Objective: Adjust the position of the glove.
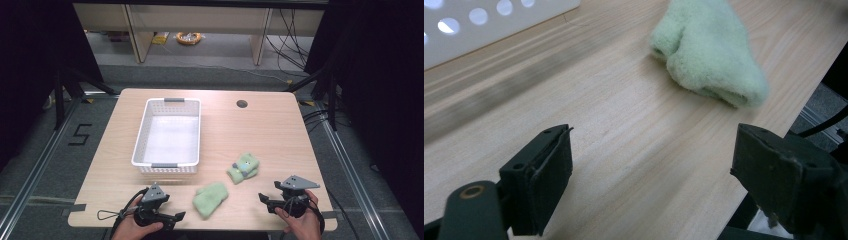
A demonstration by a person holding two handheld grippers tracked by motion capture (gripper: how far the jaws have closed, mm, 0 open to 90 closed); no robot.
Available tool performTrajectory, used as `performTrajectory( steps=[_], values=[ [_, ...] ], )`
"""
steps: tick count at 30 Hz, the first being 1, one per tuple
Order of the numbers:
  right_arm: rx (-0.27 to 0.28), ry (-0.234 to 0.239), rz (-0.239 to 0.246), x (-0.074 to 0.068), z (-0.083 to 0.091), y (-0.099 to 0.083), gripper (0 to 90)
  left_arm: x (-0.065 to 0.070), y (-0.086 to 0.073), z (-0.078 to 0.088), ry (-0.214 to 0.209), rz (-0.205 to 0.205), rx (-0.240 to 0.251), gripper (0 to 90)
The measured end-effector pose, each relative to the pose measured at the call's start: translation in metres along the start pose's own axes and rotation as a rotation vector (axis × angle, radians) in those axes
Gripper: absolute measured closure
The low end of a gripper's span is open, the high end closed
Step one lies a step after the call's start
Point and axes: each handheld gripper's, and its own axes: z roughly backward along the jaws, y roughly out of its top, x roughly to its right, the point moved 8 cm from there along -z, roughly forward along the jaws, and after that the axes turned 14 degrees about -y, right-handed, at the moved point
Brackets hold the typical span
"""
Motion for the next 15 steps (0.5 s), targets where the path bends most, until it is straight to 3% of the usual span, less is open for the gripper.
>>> performTrajectory(
  steps=[2,5,6,7,10,11,15],
  values=[
    [0.022,0.001,0.026,0.0010,-0.0016,0.0014,27.9,-0.0014,-0.0015,0.0018,0.000,-0.024,-0.030,16.1],
    [0.028,0.012,0.041,0.0001,-0.0017,0.0019,29.9,-0.0009,-0.0006,0.0000,-0.001,-0.016,-0.015,16.1],
    [0.012,0.018,0.017,-0.0029,-0.0004,0.0010,30.0,-0.0009,-0.0008,-0.0001,-0.002,-0.016,-0.018,16.1],
    [0.028,0.005,0.059,0.0005,-0.0020,0.0021,31.7,-0.0007,-0.0008,-0.0002,-0.003,-0.014,-0.017,16.1],
    [0.013,0.013,0.042,-0.0024,-0.0011,0.0015,32.7,-0.0003,-0.0005,-0.0007,-0.003,-0.012,-0.016,16.1],
    [0.028,0.011,0.078,-0.0013,-0.0020,0.0030,33.4,0.0002,-0.0004,-0.0006,-0.003,-0.011,-0.019,16.1],
    [0.040,0.022,0.101,-0.0028,-0.0025,0.0054,34.3,0.0025,0.0004,-0.0014,-0.009,-0.012,-0.014,16.1]
  ],
)
